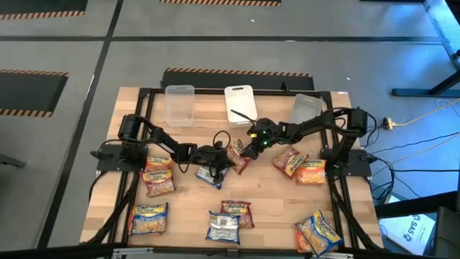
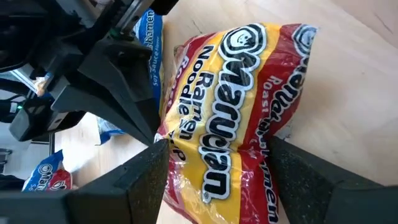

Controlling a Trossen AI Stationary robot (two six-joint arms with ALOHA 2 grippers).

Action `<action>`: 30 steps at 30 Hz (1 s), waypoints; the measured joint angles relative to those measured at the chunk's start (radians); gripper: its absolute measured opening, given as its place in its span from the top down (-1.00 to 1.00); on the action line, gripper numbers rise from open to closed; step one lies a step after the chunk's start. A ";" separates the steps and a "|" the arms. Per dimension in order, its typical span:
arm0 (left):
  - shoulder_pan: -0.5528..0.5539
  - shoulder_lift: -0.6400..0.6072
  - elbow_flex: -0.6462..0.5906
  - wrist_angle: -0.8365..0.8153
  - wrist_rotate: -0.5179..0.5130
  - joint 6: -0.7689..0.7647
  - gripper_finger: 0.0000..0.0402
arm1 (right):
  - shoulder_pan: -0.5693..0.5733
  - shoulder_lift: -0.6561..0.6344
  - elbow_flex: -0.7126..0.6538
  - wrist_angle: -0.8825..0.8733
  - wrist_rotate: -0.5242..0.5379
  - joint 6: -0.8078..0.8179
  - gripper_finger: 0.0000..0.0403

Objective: Sort Maruchan noodles
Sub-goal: Put the red noodle pack into the white bin

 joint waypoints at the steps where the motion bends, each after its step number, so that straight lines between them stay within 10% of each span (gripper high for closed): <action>1: 0.000 0.000 0.000 0.000 -0.001 0.000 0.98 | -0.011 -0.001 0.000 -0.004 0.014 0.000 -0.26; 24: 0.005 0.001 -0.001 0.005 -0.006 0.026 0.98 | -0.016 0.035 0.015 0.007 0.014 -0.030 -0.24; 30: 0.005 0.001 -0.001 0.008 -0.006 0.027 0.98 | -0.016 0.035 0.035 0.008 0.003 -0.059 0.10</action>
